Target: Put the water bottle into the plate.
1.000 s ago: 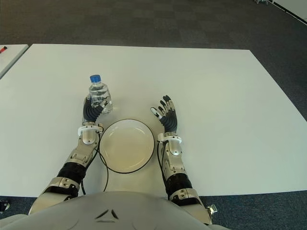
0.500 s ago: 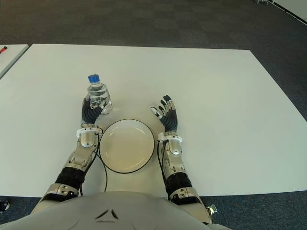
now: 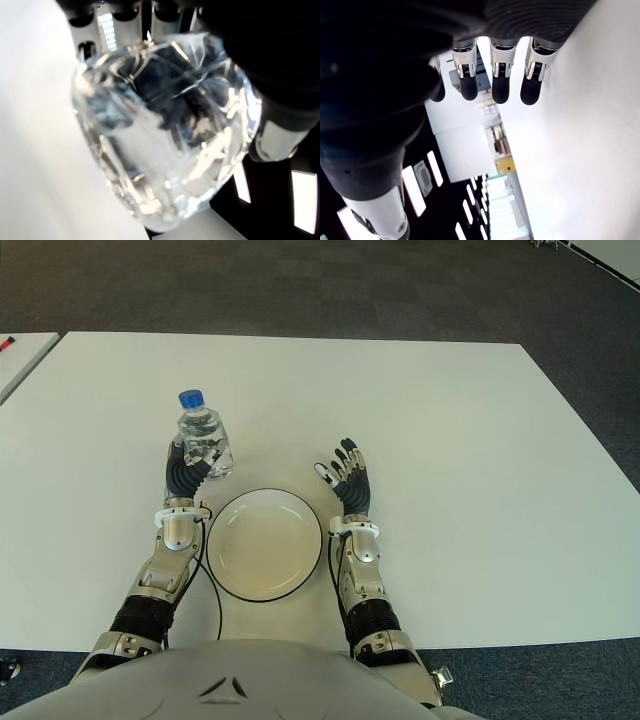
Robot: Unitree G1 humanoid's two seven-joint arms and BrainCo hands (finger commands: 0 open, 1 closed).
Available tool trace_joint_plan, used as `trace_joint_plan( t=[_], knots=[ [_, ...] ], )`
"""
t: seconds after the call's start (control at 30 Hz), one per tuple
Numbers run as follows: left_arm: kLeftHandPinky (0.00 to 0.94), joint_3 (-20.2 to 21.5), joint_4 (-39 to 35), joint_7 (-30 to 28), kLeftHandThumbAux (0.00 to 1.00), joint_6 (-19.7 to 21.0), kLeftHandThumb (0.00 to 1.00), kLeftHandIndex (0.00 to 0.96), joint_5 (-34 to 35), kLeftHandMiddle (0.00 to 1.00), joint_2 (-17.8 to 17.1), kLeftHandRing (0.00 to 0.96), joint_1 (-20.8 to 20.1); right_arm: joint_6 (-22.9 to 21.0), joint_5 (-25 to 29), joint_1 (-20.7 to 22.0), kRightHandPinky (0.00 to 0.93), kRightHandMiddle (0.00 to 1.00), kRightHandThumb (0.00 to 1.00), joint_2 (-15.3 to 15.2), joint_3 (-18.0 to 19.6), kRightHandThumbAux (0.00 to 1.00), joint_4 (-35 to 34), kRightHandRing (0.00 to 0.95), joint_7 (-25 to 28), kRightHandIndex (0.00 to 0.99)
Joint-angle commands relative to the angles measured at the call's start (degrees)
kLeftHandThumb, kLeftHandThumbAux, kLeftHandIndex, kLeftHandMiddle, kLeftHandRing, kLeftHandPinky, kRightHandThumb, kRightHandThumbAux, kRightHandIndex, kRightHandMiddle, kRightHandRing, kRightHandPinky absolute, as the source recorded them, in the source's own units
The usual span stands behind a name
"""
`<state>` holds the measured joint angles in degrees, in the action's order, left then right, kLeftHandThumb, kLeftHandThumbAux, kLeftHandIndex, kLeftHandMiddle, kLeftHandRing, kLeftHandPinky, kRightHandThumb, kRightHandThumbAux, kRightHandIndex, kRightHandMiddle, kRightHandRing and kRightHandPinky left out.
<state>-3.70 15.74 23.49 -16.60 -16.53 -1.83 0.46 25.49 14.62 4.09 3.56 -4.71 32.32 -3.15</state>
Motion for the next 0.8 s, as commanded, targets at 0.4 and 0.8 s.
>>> trace_joint_plan(
  t=[0.4, 0.8],
  knots=[
    [0.861, -1.48, -7.06, -3.60, 0.665, -4.42, 0.856, 0.405, 0.85, 0.540, -0.27, 0.876, 3.94, -2.48, 0.58, -1.27, 0.145, 0.108, 0.061, 8.25, 0.62, 0.811, 3.79, 0.098, -1.06, 0.104],
    [0.862, -2.27, -13.24, -4.39, 0.665, -6.81, 0.856, 0.406, -0.09, 0.541, 0.54, 0.875, 9.68, -2.51, 0.78, -1.13, 0.148, 0.113, 0.064, 8.32, 0.57, 0.808, 4.06, 0.104, -0.79, 0.101]
  ],
)
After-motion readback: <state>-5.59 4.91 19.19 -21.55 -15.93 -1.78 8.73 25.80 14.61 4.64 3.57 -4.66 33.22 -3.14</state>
